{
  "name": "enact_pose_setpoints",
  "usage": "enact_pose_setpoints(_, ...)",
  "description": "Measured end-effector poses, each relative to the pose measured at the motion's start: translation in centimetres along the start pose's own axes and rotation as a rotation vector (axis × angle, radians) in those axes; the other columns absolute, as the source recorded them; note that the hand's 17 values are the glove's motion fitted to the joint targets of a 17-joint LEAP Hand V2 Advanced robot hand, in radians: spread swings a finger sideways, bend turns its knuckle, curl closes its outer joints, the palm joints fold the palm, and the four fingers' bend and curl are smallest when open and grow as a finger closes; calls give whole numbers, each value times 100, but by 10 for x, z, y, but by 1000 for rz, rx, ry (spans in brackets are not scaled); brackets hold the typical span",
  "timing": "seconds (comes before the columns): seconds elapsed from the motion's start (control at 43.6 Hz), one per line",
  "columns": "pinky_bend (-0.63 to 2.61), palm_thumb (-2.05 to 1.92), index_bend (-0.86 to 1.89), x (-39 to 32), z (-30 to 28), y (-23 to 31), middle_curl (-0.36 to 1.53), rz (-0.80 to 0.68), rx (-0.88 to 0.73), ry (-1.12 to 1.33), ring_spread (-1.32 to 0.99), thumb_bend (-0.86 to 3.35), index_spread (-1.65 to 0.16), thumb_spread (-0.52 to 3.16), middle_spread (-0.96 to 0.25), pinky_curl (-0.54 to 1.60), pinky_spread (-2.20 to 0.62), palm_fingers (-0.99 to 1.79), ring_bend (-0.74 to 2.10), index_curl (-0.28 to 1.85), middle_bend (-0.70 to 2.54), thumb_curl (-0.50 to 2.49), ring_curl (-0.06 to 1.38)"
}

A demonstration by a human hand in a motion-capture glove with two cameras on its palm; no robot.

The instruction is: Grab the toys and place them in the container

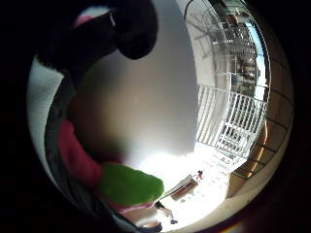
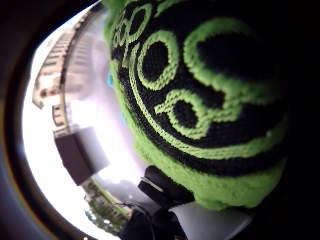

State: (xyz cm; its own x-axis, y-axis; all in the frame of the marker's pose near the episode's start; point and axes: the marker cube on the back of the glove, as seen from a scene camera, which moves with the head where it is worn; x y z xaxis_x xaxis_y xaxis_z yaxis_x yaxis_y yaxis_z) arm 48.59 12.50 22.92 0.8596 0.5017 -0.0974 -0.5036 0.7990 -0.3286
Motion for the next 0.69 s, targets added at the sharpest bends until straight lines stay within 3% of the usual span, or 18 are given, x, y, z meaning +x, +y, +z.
enact_pose_setpoints(0.138, 108, 49, 62, 2, -2, 2, 39, 10, -21, -31, -9, 25, -32, 124, -12, 33, -20, 48, 24, 35, 15, 35, 23)
enact_pose_setpoints(0.252, 96, 64, 73, 5, -8, 4, 41, 37, -40, -46, -23, 35, -30, 133, -17, 30, -32, 87, 47, 40, 22, 39, 29)
enact_pose_setpoints(0.344, 89, 72, 78, 7, -14, 4, 43, 59, -16, -54, -33, 40, -28, 136, -21, 30, -37, 99, 58, 46, 25, 41, 35)
enact_pose_setpoints(0.551, 73, 95, 74, 9, -22, 16, 56, 160, 93, 22, -41, 52, -23, 129, -30, 28, -46, 134, 82, 53, 63, 53, 44)
enact_pose_setpoints(0.689, 69, 103, 73, 6, -22, 19, 61, 249, 149, 25, -40, 64, -22, 142, -32, 28, -51, 140, 96, 57, 84, 58, 47)
